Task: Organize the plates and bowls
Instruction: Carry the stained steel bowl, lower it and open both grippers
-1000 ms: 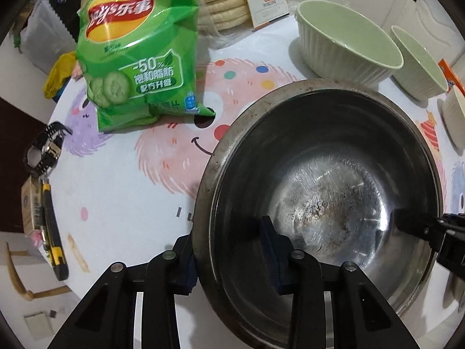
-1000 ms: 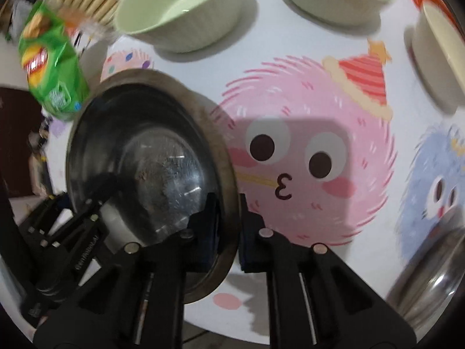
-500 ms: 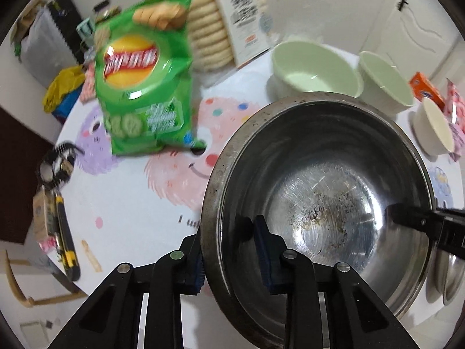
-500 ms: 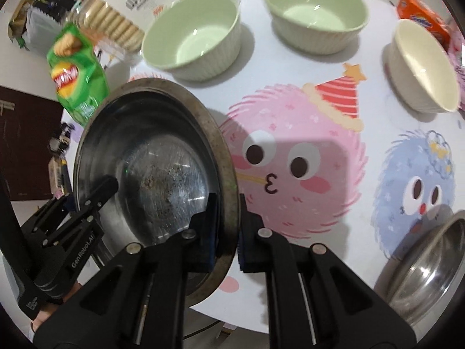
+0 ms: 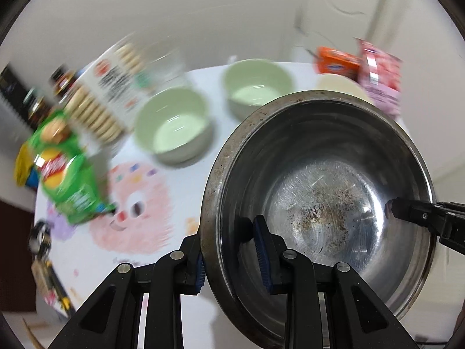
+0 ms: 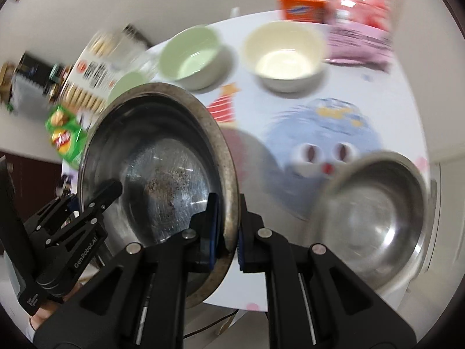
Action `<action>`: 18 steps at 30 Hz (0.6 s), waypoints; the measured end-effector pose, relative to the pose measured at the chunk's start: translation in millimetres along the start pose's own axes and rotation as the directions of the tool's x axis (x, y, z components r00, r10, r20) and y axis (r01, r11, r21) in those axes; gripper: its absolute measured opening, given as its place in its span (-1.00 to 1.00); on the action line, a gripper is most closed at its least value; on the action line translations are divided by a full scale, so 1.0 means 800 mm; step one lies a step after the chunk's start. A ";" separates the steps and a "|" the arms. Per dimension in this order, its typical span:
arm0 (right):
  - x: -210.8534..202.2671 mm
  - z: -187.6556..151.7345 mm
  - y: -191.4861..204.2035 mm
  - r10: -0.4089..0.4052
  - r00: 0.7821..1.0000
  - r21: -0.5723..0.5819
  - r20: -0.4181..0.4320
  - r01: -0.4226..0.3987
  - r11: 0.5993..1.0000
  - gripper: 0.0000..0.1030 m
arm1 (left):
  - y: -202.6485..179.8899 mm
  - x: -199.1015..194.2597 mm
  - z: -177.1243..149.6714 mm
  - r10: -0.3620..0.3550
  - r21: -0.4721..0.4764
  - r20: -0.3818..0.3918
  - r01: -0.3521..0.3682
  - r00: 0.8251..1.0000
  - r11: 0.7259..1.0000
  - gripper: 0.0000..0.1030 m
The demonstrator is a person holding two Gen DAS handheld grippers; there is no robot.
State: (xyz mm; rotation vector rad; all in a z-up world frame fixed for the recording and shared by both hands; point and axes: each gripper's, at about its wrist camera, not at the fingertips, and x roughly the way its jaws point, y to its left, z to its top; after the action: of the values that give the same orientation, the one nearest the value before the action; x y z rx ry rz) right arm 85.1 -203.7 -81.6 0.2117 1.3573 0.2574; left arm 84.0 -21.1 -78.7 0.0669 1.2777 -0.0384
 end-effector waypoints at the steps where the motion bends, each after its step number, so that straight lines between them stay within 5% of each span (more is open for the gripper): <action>1: -0.004 -0.001 -0.008 -0.005 1.000 0.017 0.007 0.005 1.000 -0.76 | -0.016 -0.001 0.004 -0.012 0.028 0.004 0.012 1.000 1.000 -0.44; 9: -0.065 -0.029 -0.128 -0.077 0.994 0.209 0.074 0.060 0.976 -0.76 | -0.146 -0.002 0.022 -0.092 0.207 0.006 0.089 0.996 0.974 -0.44; 18: -0.084 -0.062 -0.219 -0.108 0.992 0.338 0.068 0.079 0.938 -0.76 | -0.244 0.013 0.007 -0.131 0.299 -0.050 0.140 0.990 0.944 -0.44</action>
State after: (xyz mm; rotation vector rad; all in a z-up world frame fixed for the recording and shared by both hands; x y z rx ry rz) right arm 34.4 -391.1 -80.9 0.4366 1.3155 -0.0653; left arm 79.4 -215.8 -92.5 0.2434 1.2956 -0.3535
